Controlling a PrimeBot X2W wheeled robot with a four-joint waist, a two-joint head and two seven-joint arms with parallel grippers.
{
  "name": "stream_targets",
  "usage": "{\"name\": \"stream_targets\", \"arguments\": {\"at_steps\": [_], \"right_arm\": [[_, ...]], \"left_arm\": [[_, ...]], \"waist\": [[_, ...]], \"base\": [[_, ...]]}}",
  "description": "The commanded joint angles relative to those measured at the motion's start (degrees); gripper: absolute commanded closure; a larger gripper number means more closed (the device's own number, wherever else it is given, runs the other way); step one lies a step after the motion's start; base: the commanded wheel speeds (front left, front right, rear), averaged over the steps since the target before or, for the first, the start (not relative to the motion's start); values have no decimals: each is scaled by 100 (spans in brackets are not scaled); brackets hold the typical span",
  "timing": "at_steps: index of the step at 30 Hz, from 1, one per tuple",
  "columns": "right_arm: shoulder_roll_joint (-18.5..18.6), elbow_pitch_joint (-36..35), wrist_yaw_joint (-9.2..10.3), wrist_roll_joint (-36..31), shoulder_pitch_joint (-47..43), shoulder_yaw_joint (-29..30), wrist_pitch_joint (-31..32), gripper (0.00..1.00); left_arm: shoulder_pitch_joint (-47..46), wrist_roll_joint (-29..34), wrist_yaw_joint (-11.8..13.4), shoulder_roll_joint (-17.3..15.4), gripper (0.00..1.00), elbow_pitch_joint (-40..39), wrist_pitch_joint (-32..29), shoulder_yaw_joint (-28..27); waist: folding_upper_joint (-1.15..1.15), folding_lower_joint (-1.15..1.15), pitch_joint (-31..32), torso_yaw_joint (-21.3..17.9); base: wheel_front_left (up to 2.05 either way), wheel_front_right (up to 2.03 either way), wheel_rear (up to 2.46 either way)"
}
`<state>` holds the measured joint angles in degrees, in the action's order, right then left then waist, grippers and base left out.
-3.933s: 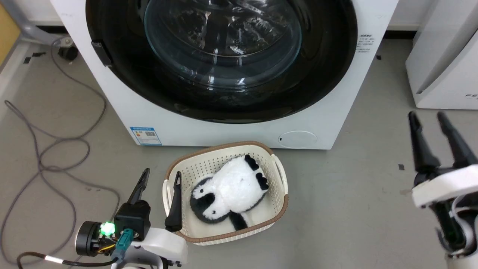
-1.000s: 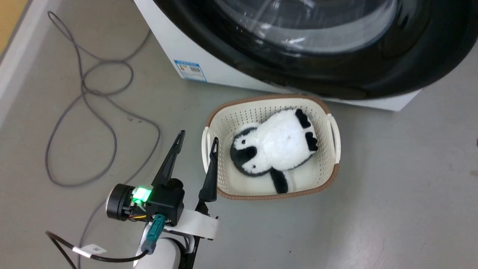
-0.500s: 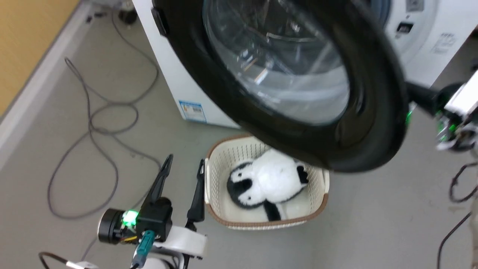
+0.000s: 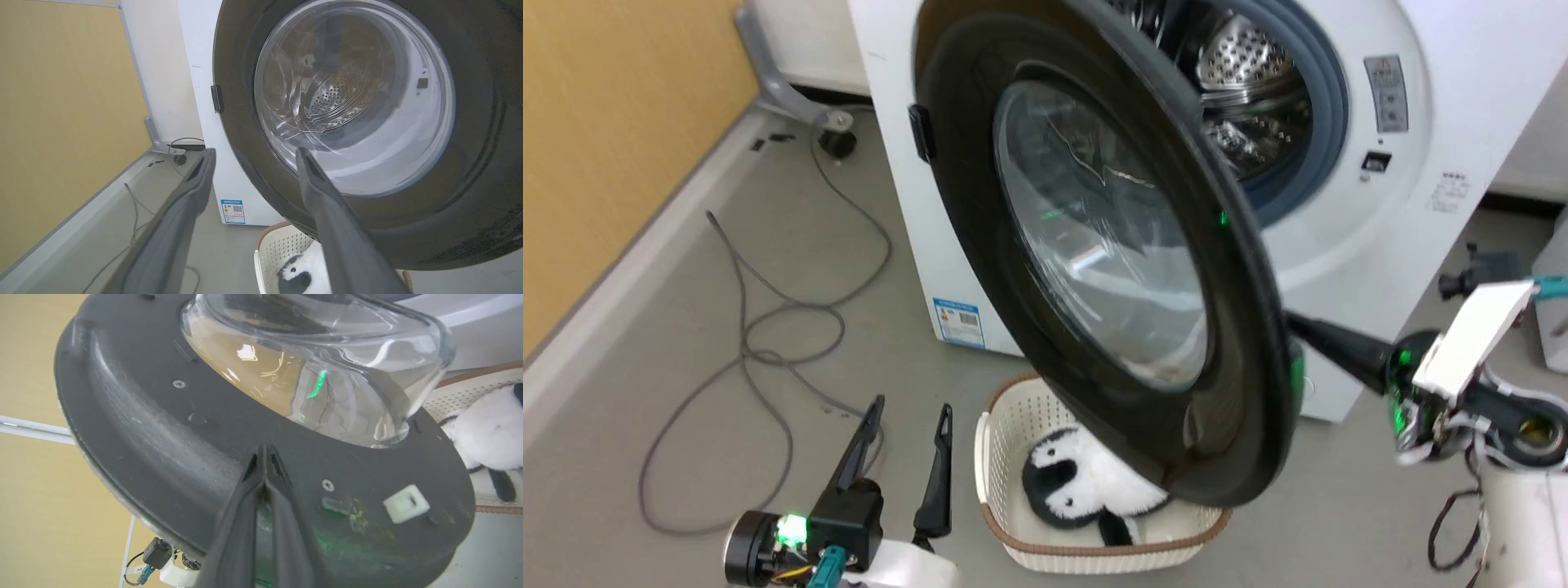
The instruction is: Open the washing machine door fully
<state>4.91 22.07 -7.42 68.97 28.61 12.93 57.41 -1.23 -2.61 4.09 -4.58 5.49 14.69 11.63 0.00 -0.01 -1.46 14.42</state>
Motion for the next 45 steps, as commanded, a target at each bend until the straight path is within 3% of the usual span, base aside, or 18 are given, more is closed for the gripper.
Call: {"name": "stream_targets", "arguments": {"at_steps": [1, 9, 19, 31, 40, 43, 45], "right_arm": [[-84, -119, -7, 84, -192, -48, 42, 100], [-198, -847, -7, 545, -942, -767, -100, 100], [-202, -1265, -7, 1113, -1403, -1930, -809, 100], [-113, -1414, -7, 1022, -1430, -1963, -1362, 100], [640, -2418, -7, -74, -1508, -2060, -2711, 100], [1212, -2753, -7, -872, -1606, -2450, -3600, 100], [1750, -2833, -7, -1680, -1710, -2828, -4600, 100]], "left_arm": [[89, 19, -28, -29, 0, 16, 30, -26], [235, 42, -57, -28, 0, -12, 30, -56], [207, 54, -82, -6, 0, 39, 30, -57], [216, 50, -55, 21, 0, 26, 30, -121], [199, 40, -43, 42, 0, 10, 30, -161], [202, 33, -41, 51, 0, -8, 30, -175], [231, 24, -37, 60, 0, -24, 30, -192]], "waist": [[0, 1, 107, 59], [0, 1, 169, 155], [0, 1, 181, 452], [0, 1, 201, 493], [0, 1, 224, 385], [0, 1, 218, 353], [0, 1, 233, 308]], "base": [[0, 0, 0], [0, 0, 0], [0, 0, 0], [0, 0, 0], [0, 0, 0], [0, 0, 0], [0, 0, 0]]}}
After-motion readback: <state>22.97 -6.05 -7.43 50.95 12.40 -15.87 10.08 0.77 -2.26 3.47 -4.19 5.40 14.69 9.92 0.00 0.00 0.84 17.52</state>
